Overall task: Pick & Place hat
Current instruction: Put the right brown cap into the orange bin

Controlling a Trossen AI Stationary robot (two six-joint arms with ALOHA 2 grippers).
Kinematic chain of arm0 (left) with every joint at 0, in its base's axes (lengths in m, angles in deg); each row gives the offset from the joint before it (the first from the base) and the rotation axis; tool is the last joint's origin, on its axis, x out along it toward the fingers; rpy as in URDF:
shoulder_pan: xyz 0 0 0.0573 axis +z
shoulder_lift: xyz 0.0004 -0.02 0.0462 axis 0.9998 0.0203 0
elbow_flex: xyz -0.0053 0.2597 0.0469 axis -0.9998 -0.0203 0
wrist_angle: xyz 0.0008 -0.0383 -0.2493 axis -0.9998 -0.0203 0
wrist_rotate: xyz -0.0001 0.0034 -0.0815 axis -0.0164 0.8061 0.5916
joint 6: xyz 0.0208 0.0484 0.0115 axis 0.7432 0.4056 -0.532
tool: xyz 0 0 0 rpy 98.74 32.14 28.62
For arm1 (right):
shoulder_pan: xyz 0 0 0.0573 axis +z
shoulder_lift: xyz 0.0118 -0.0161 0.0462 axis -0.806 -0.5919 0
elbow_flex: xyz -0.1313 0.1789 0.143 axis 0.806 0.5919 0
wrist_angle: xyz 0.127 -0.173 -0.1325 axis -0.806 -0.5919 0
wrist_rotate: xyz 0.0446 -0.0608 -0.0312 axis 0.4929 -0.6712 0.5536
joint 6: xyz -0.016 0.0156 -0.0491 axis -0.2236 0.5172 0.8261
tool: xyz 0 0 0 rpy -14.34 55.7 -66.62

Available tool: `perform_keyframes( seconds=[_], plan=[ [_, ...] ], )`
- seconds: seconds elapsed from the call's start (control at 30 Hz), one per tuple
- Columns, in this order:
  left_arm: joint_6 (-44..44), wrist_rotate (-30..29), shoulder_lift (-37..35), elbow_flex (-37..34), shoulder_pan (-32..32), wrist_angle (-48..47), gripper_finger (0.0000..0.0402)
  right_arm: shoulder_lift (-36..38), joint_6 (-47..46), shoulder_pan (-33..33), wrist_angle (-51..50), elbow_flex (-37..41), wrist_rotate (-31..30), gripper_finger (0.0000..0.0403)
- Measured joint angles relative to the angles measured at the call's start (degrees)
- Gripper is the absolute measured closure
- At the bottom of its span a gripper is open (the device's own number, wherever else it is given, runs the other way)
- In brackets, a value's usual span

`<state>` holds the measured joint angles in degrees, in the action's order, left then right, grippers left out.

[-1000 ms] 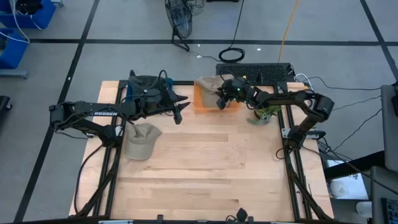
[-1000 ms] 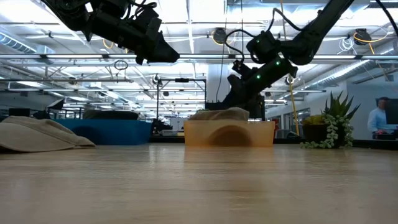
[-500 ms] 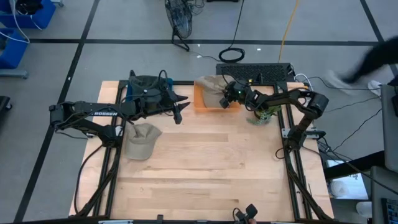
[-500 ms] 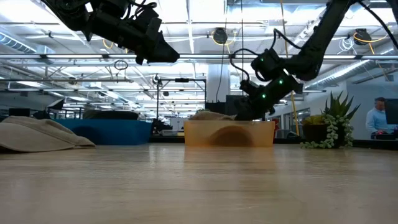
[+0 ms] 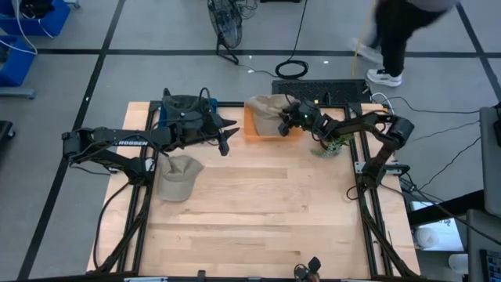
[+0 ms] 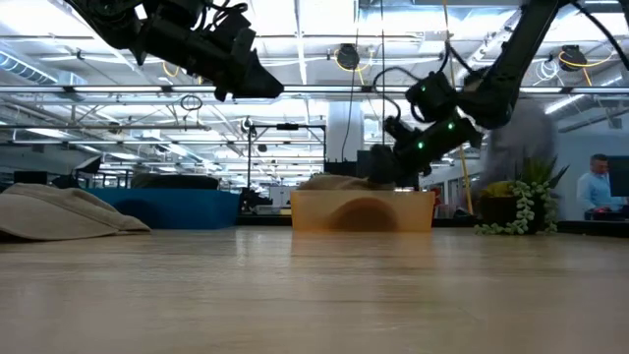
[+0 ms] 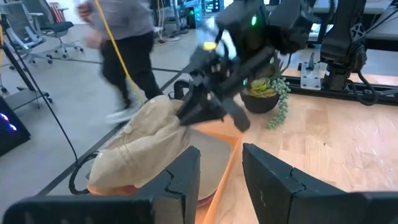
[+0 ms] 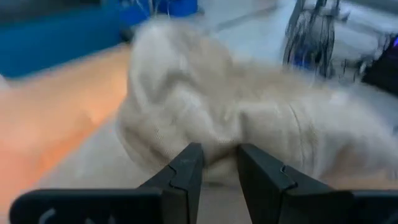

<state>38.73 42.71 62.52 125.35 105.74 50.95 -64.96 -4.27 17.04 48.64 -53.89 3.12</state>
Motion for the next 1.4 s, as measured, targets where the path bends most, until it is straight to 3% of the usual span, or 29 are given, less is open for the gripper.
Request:
perform_keyframes(
  seconds=[0.23,0.37,0.47,0.6,0.93,1.4],
  plan=[
    [0.1,0.0,0.0,0.0,0.1,-1.8,0.0277,6.6,0.5,0.8,-2.4,-0.1,0.5,0.031],
    [-0.3,0.0,0.0,0.0,0.1,-2.0,0.0277,9.5,-0.4,1.2,-8.2,-0.2,6.6,0.031],
    [-0.4,0.0,0.0,0.0,0.1,-1.8,0.0277,9.6,-3.0,1.2,-12.3,-0.2,7.5,0.031],
    [-0.8,0.0,0.0,0.0,0.1,0.1,0.0277,6.9,-3.8,0.5,-13.9,-0.1,7.1,0.031],
    [-0.2,0.0,0.0,0.0,0.0,3.2,0.0277,-4.5,-5.7,0.2,-5.3,-0.5,7.0,0.031],
    [1.1,0.1,0.0,0.0,0.5,2.5,0.0277,-4.6,-5.7,-0.1,-6.2,-0.4,7.3,0.031]
  ],
)
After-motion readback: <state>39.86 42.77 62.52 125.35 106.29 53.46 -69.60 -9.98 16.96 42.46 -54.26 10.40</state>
